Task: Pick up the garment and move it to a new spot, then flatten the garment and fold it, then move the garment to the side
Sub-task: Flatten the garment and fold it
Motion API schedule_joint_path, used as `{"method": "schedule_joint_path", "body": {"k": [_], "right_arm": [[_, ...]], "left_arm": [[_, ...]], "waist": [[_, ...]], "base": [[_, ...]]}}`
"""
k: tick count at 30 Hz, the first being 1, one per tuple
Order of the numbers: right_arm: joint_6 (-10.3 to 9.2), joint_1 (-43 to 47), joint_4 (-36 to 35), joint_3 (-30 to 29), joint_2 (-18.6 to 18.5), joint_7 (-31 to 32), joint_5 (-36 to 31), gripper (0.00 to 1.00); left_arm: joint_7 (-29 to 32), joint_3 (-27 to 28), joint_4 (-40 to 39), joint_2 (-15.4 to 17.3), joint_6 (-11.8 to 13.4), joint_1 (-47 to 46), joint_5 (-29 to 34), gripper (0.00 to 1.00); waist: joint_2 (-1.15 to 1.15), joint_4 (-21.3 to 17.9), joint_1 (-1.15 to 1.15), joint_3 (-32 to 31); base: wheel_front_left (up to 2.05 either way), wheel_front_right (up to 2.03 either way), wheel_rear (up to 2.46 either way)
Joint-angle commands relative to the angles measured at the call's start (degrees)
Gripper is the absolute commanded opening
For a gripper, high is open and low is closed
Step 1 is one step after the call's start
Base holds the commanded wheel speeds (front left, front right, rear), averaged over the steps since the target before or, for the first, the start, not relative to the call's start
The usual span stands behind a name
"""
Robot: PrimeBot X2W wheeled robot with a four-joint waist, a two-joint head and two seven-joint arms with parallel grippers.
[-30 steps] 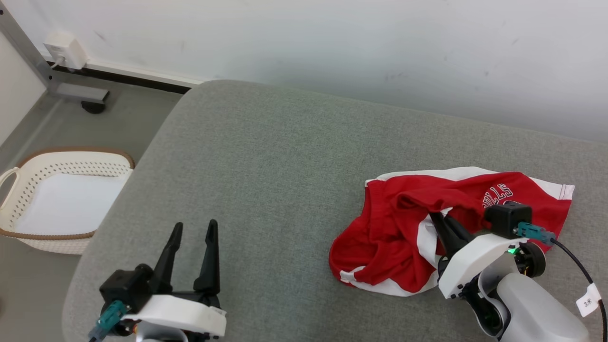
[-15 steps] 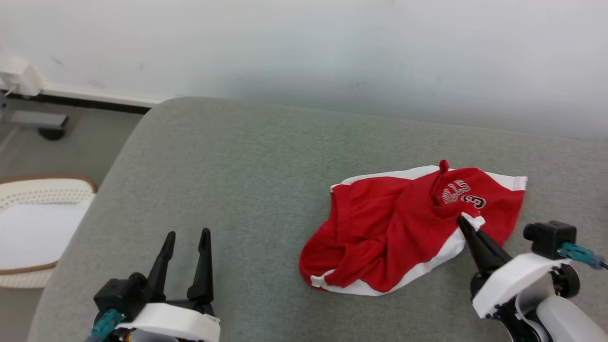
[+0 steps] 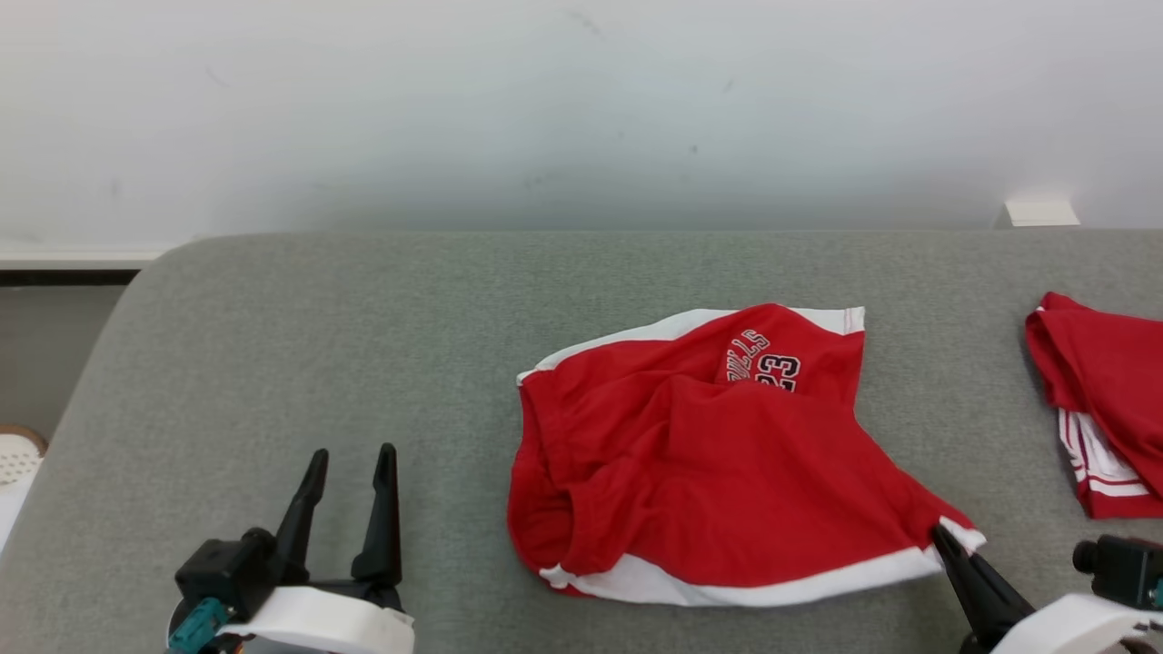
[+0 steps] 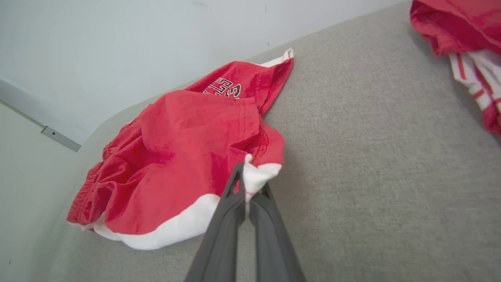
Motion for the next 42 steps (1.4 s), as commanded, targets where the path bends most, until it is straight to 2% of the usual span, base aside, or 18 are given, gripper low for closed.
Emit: {"method": "schedule_joint_path", "body": {"k": [1,7,8,9,10,15,19,23,26,29,32,38,42], "right_arm": [[-0.12,1.82,-0.53,-1.34,0.17,1.11,-1.20,0.00],[-0.12,6.33,-1.79,-6.63,2.93,4.75,-5.46,0.00],[-0.12,6.63,-1.53,-7.27,3.32,5.16,-6.29,0.05],[-0.12,6.77,-1.18,-7.70,3.84,5.43,-7.12,0.62],[-0.12,6.76,-0.90,-7.99,4.40,5.81,-7.80,1.00],[-0.12,5.61,-1.62,-9.98,6.22,5.19,-10.33,1.00],[-0.12,5.00,-5.79,-11.23,5.82,2.92,-12.13,1.00],[-0.12,4.02,-11.07,-10.88,4.75,-1.79,-16.27,1.00],[-0.12,3.32,-12.87,-10.53,5.41,-6.42,-19.72,1.00],[-0.12,2.08,-12.08,-10.56,5.36,-11.17,-24.44,1.00],[-0.12,1.48,-10.45,-9.91,6.67,-13.13,-26.57,1.00],[-0.12,0.90,-8.10,-9.20,6.92,-14.02,-27.36,1.00],[-0.12,0.71,-7.45,-9.40,6.74,-14.37,-26.91,1.00]], "left_arm": [[0.02,0.04,0.06,0.23,-0.18,0.41,0.22,1.00],[0.02,0.35,0.25,0.24,-0.44,0.30,0.62,1.00],[0.02,0.45,0.22,0.24,-0.44,0.32,0.68,1.00],[0.02,0.43,0.25,0.23,-0.50,0.30,0.74,1.00],[0.02,0.51,0.35,0.24,-0.52,0.25,0.77,1.00],[0.02,0.80,0.56,0.24,-0.73,-0.12,0.86,1.00],[0.02,1.22,0.44,0.24,-0.83,0.25,1.11,1.00],[0.02,1.71,-0.05,0.23,-0.62,0.64,1.21,1.00],[0.02,1.81,-0.39,0.23,-0.69,0.66,1.06,1.00],[0.02,1.67,-0.83,0.22,-0.69,0.64,0.65,1.00],[0.02,1.02,-1.21,0.24,-0.81,0.79,0.17,1.00],[0.02,0.24,-1.04,0.23,-0.73,1.14,0.06,1.00],[0.02,-2.47,-0.19,0.22,-1.20,0.75,0.74,1.00]], "waist": [[0.00,-0.87,0.00,-0.12],[0.00,-1.93,0.00,-0.25],[0.00,-2.06,0.00,-0.22],[0.00,-2.15,0.00,-0.18],[0.00,-2.23,0.00,-0.14],[0.00,-2.47,0.00,-0.31],[0.00,-2.54,0.00,-0.87],[0.00,-2.48,0.00,-1.47],[0.00,-2.35,0.00,-1.76],[0.00,-2.28,0.00,-1.88],[0.00,-2.03,0.00,-1.99],[0.00,-1.69,0.00,-2.27],[0.00,-1.63,0.00,-2.47]], "base": [[0.00,0.00,0.00],[0.00,0.00,0.00],[0.00,0.00,0.00],[0.00,0.00,0.00],[0.00,0.00,0.00],[0.00,0.00,0.00],[0.00,0.00,0.00],[0.00,0.00,0.00],[0.00,0.00,0.00],[0.00,0.00,0.00],[0.00,0.00,0.00],[0.00,0.00,0.00],[0.00,0.00,0.00]]}}
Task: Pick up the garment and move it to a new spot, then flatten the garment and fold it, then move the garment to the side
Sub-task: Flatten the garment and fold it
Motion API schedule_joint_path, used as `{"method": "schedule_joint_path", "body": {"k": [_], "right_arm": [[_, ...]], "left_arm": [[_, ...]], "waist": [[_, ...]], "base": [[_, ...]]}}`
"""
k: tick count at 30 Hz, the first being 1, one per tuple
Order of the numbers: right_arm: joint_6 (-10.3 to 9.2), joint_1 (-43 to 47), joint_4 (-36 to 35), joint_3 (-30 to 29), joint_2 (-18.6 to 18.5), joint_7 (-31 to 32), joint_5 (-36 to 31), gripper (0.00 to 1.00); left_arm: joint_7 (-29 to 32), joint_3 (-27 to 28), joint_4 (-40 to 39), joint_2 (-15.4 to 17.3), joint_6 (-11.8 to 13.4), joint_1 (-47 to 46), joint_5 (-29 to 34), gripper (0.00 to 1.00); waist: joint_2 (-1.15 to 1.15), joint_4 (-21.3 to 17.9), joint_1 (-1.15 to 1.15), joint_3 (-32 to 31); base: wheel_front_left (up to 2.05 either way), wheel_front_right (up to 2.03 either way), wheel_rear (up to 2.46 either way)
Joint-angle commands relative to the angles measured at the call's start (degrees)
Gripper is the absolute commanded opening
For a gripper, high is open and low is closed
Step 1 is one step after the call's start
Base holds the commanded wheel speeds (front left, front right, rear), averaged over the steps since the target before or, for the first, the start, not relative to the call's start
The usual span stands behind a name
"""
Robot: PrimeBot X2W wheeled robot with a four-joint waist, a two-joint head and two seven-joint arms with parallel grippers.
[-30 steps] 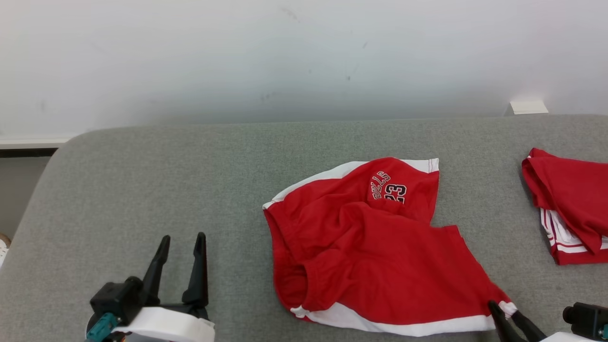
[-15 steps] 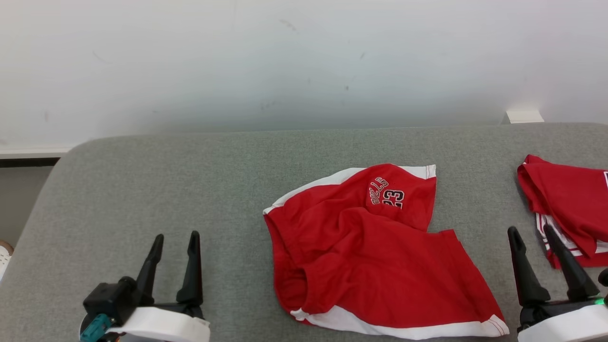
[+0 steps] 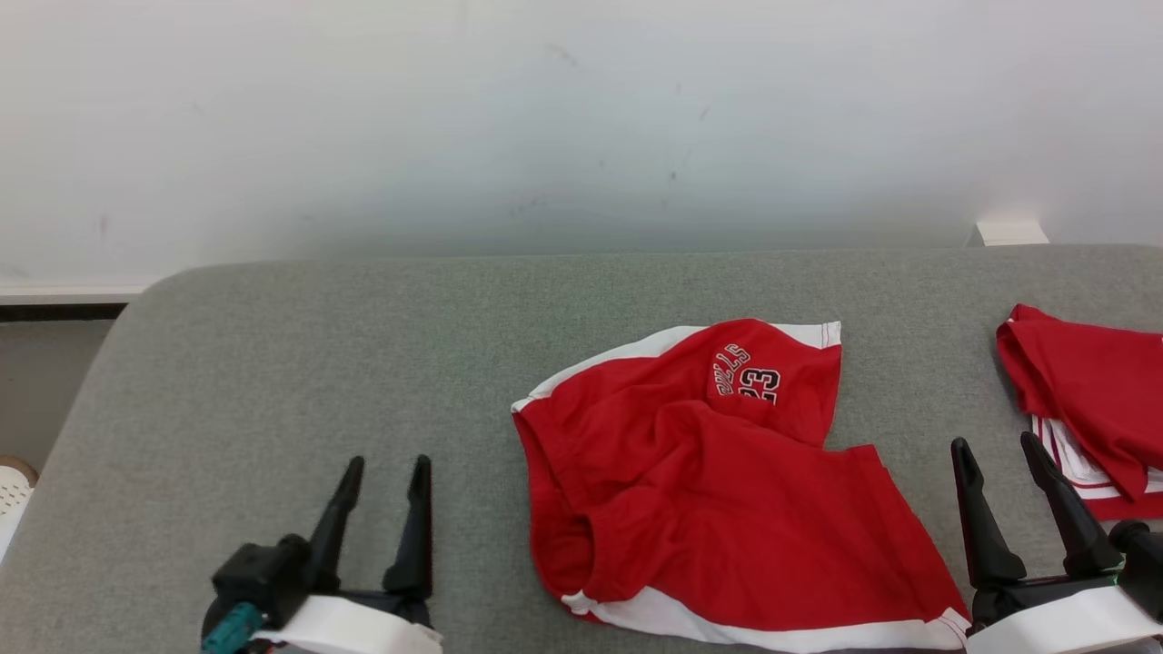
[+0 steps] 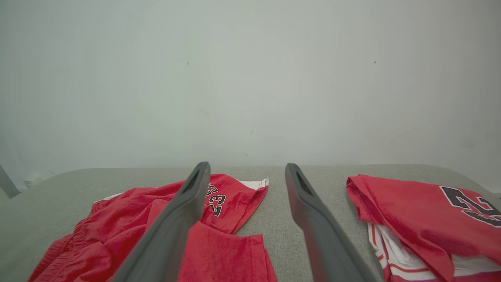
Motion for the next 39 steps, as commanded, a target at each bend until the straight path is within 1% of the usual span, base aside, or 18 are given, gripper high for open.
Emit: {"method": "schedule_joint_path", "body": {"k": [1,4,6,8,10,13,15,19,21,25,29,30,31,32,34,39], "right_arm": [[-0.12,-0.70,0.39,-0.51,-0.50,-0.41,0.24,1.00],[-0.12,-0.55,0.99,-1.23,-0.74,-0.46,0.30,1.00],[-0.12,-0.36,1.23,-1.78,-0.80,-0.50,0.21,1.00],[-0.12,-0.19,1.54,-2.27,-1.02,-0.49,0.38,1.00],[-0.12,0.04,1.71,-2.69,-1.05,-0.45,0.40,1.00],[-0.12,0.05,1.92,-3.05,-0.98,-0.47,0.52,1.00],[-0.12,-0.18,2.13,-3.09,-0.80,-0.55,0.46,1.00],[-0.12,-0.68,2.70,-2.86,-0.42,-0.66,0.52,1.00],[-0.12,-0.90,2.95,-2.75,-0.25,-0.71,0.52,1.00],[-0.12,-1.08,3.69,-2.69,-0.17,-0.72,0.69,1.00],[-0.12,-1.24,4.22,-2.45,-0.04,-0.91,0.76,1.00],[-0.12,-1.26,4.44,-2.45,-0.04,-0.89,0.78,1.00],[-0.12,-1.23,4.64,-2.48,-0.02,-0.93,0.79,1.00],[-0.12,-1.16,4.79,-2.53,-0.02,-0.97,0.81,1.00],[-0.12,-0.86,4.95,-2.74,-0.05,-1.05,0.84,1.00],[-0.12,-0.62,5.31,-2.72,-0.58,-1.08,1.00,1.00]], "left_arm": [[0.02,-1.93,0.76,0.20,-0.52,-0.16,0.45,1.00],[1.36,-6.25,2.11,0.75,-1.07,-1.05,0.46,1.00],[4.03,-10.16,2.63,1.68,-1.40,-1.40,-0.39,1.00],[7.67,-16.67,2.30,3.72,-1.51,-1.78,-2.03,1.00],[11.39,-22.59,1.37,6.37,-1.42,-2.18,-5.38,1.00],[16.13,-28.81,0.44,10.46,-1.40,-3.45,-10.32,1.00],[18.60,-31.80,0.55,12.65,-1.42,-4.80,-12.21,1.00],[21.78,-35.37,2.19,15.79,-1.42,-7.65,-13.98,1.00],[22.53,-36.66,3.35,16.56,-1.42,-9.02,-14.24,1.00],[22.87,-38.28,6.49,17.54,-1.42,-11.53,-14.18,1.00],[22.76,-39.09,9.03,17.51,-1.42,-12.63,-14.38,1.00],[22.66,-39.25,9.72,17.47,-1.42,-12.85,-14.66,0.53],[22.44,-39.32,10.31,17.41,-1.43,-12.94,-14.94,0.28],[22.11,-39.21,10.81,17.28,-1.43,-12.94,-15.30,0.00],[21.54,-39.05,11.33,17.05,-1.43,-12.47,-16.59,0.00],[19.06,-37.46,11.25,17.89,-1.43,-11.19,-19.81,0.00]], "waist": [[0.00,0.02,0.00,-0.21],[0.00,-0.11,0.00,-0.59],[0.00,-0.31,0.00,-0.78],[0.00,-0.69,0.00,-0.92],[0.00,-1.12,0.00,-0.96],[0.00,-1.85,0.00,-0.71],[0.00,-2.45,0.00,-0.30],[0.00,-3.70,0.00,0.55],[0.00,-4.31,0.00,0.95],[0.00,-5.06,0.00,1.44],[0.00,-5.29,0.00,1.46],[0.00,-5.30,0.00,1.42],[0.00,-5.27,0.00,1.34],[0.00,-5.19,0.00,1.25],[0.00,-4.87,0.00,1.13],[0.00,-3.68,0.00,1.07]], "base": [[0.00,0.00,0.00],[0.00,0.00,0.00],[0.00,0.00,0.00],[0.00,0.00,0.00],[0.00,0.00,0.00],[0.00,0.00,0.00],[0.00,0.00,0.00],[0.00,0.00,0.00],[0.00,0.00,0.00],[0.00,0.00,0.00],[0.00,0.00,0.00],[0.00,0.00,0.00],[0.00,0.00,0.00],[0.00,0.00,0.00],[0.00,0.00,0.00],[0.00,0.00,0.00]]}}
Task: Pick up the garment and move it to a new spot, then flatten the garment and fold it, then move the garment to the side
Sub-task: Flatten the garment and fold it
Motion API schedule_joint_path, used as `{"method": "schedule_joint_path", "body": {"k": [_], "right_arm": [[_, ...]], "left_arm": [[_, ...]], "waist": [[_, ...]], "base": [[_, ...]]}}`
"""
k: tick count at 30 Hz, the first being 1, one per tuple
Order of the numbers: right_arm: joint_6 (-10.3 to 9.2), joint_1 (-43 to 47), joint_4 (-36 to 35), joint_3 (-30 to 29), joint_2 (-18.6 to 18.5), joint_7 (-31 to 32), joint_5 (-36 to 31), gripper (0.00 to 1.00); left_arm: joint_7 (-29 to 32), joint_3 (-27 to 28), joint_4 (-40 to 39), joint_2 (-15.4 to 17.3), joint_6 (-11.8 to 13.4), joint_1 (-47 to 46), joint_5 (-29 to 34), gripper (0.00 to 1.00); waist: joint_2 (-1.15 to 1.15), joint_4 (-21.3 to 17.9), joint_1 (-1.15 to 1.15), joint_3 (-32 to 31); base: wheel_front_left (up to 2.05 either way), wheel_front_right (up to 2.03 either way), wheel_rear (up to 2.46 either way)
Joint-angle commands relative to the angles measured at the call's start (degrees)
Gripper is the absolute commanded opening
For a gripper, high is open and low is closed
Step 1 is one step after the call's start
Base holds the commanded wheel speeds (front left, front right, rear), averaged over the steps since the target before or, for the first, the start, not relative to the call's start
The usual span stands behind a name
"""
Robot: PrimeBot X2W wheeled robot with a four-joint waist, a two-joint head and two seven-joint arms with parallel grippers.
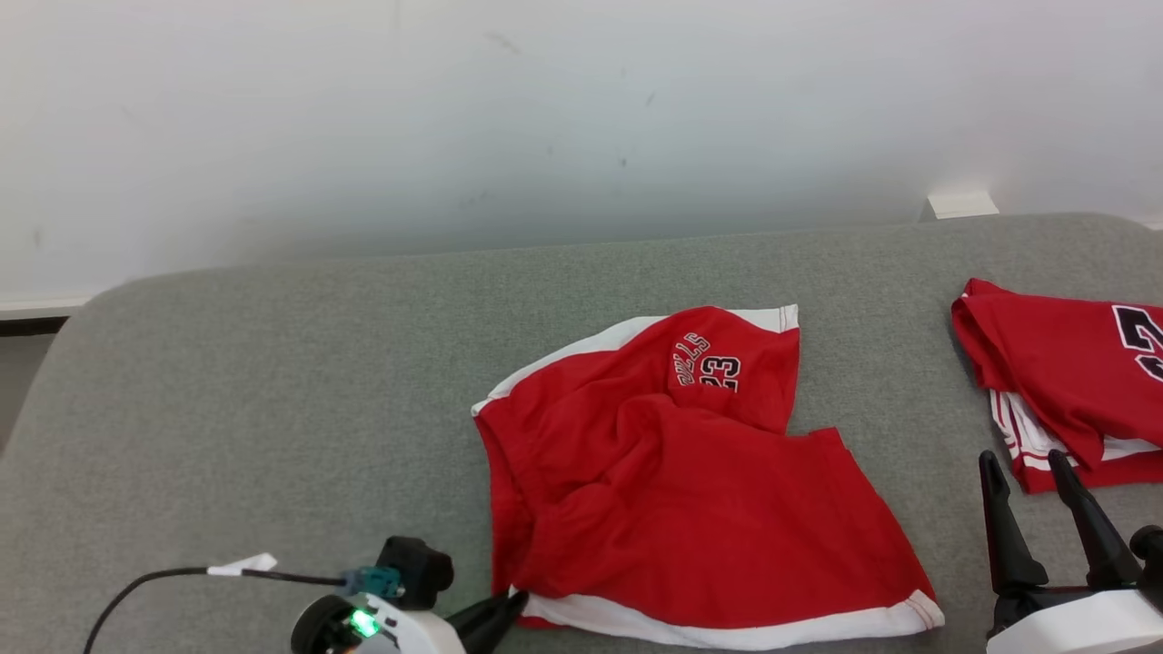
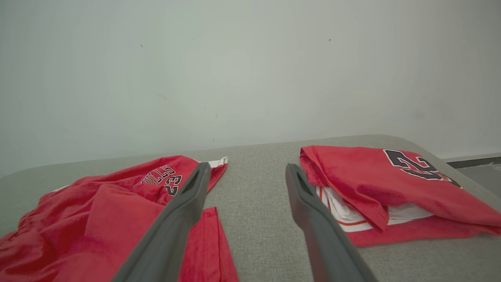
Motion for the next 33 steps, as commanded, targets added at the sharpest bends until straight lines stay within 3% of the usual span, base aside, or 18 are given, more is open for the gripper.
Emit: {"method": "schedule_joint_path", "body": {"k": [1,12,13,14,15,20,24,28,33], "right_arm": [[-0.12,0.27,0.08,-0.12,-0.48,-0.30,0.42,1.00],[-0.12,1.06,-0.17,-0.73,-0.75,1.32,-0.30,1.00],[-0.12,1.06,-0.23,-0.76,-0.78,1.43,-0.29,1.00],[-0.12,1.09,-0.24,-0.81,-0.79,1.51,-0.26,1.00],[-0.12,1.17,-0.24,-0.88,-0.80,1.47,-0.23,1.00],[-0.12,1.35,-0.55,-0.78,-1.12,1.62,-0.22,1.00],[-0.12,2.01,-1.34,-0.71,-1.25,1.50,-0.48,1.00],[-0.12,3.03,-2.87,-0.06,-1.55,0.65,-0.48,1.00],[-0.12,2.84,-4.21,1.33,-1.73,-1.54,0.41,1.00]], "left_arm": [[-0.82,0.66,0.15,0.90,0.19,0.97,-1.08,0.00],[-3.75,2.89,2.57,2.16,1.21,5.11,-4.43,0.00],[-4.41,3.10,2.72,2.07,1.24,5.21,-4.55,0.20],[-5.04,3.42,2.61,1.78,1.21,5.26,-4.77,0.64],[-5.71,3.71,2.30,1.51,1.13,5.39,-5.01,1.00],[-7.64,4.54,0.28,2.74,1.72,6.17,-5.20,1.00],[-8.60,5.68,-3.80,5.30,3.63,7.40,-4.10,1.00],[-11.06,8.80,-8.43,7.22,8.64,8.23,-3.01,1.00],[-16.58,13.54,-12.01,6.79,14.93,8.87,-2.37,1.00]], "waist": [[-0.01,0.50,-0.01,-0.20],[-0.01,1.82,-0.01,-0.51],[-0.01,1.86,-0.01,-0.47],[-0.01,1.92,-0.01,-0.46],[-0.01,1.99,-0.01,-0.51],[-0.01,2.12,-0.01,-1.14],[-0.01,2.35,-0.01,-2.07],[-0.01,2.96,-0.01,-3.14],[-0.01,2.91,-0.01,-3.52]], "base": [[0.00,0.00,0.00],[0.00,0.00,0.00],[0.00,0.00,0.00],[0.00,0.00,0.00],[0.00,0.00,0.00],[0.00,0.00,0.00],[0.00,0.00,0.00],[0.00,0.00,0.00],[0.00,0.00,0.00]]}}
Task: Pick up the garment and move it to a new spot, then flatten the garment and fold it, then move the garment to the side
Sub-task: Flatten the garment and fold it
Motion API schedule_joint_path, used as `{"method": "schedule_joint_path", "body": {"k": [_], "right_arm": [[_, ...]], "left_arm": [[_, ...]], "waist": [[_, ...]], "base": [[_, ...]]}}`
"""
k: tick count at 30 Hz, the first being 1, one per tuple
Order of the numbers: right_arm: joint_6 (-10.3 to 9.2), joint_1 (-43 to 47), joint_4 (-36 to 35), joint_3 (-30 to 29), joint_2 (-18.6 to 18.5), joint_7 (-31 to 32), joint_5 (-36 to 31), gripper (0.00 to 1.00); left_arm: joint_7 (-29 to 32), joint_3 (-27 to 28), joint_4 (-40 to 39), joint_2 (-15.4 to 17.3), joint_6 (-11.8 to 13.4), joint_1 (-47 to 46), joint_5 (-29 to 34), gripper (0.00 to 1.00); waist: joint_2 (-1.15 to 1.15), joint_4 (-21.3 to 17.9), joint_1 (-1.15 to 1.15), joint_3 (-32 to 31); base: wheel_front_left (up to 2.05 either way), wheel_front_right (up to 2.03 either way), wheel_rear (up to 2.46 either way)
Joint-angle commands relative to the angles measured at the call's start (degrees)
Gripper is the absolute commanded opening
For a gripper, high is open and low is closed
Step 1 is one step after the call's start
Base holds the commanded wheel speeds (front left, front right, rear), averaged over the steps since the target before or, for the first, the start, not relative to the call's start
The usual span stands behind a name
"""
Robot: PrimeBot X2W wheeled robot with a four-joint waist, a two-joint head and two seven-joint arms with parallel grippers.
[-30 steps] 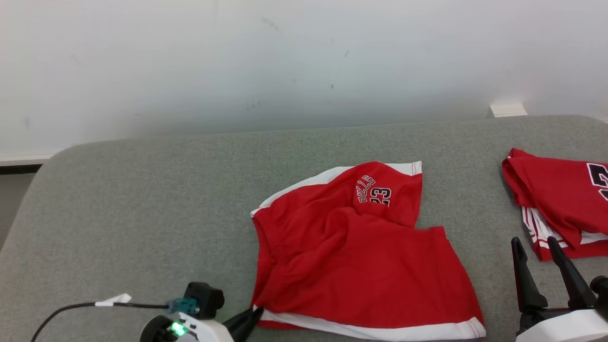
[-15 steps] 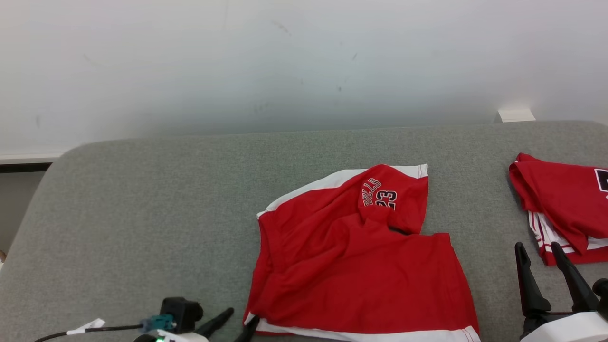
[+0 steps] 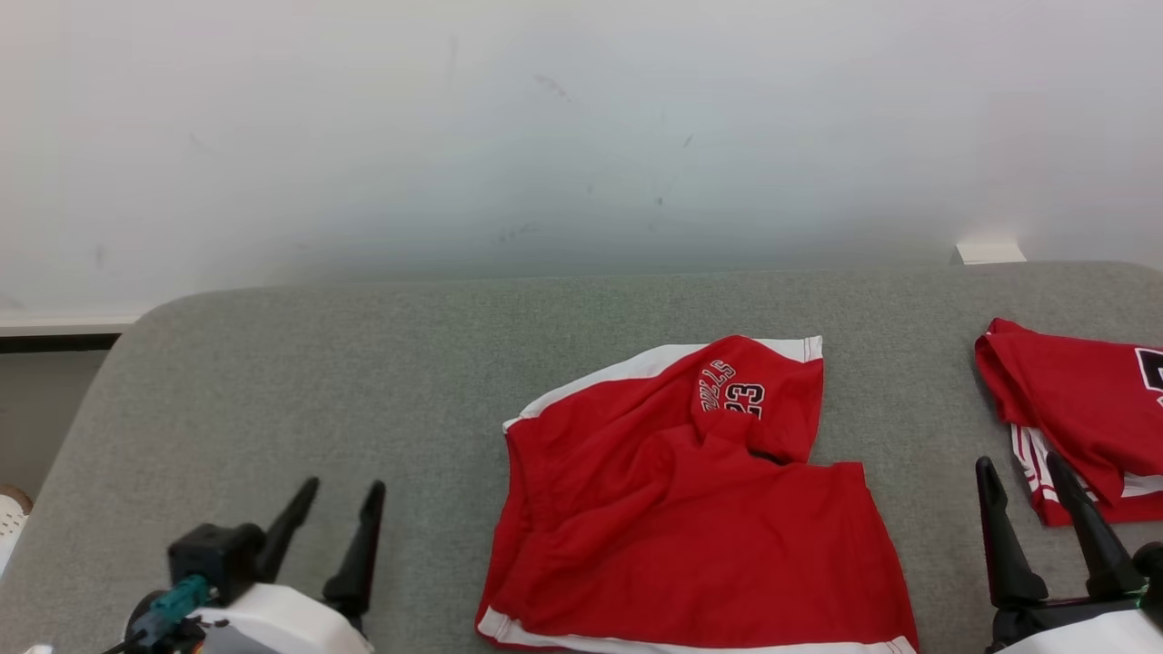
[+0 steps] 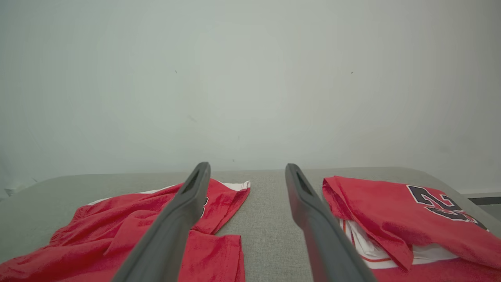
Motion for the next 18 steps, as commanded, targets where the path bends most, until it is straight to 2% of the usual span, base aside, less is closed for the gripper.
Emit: {"method": "schedule_joint_path", "body": {"k": [1,4,9,18], "right_arm": [[-0.12,0.17,-0.43,0.73,-0.10,-0.90,0.77,1.00],[-0.12,0.56,-0.17,2.05,-0.06,-2.26,0.48,1.00],[-0.12,0.89,0.80,2.43,0.95,-4.79,-1.43,1.00],[-0.12,1.51,3.10,2.82,2.10,-6.99,-3.10,1.00]], "left_arm": [[-1.72,1.78,-0.77,-0.75,1.60,0.88,0.12,1.00],[-3.24,4.69,-1.62,-2.35,3.24,1.46,1.67,1.00],[-3.56,11.28,-4.37,-6.32,2.66,4.21,6.76,1.00],[-3.54,21.66,-4.30,-15.29,-2.89,9.90,14.56,1.00]], "waist": [[0.00,-0.08,0.00,-0.06],[0.00,-0.31,0.00,-0.09],[0.00,-0.91,0.00,0.19],[0.00,-1.52,0.00,0.04]], "base": [[0.00,0.00,0.00],[0.00,0.00,0.00],[0.00,0.00,0.00],[0.00,0.00,0.00]]}}
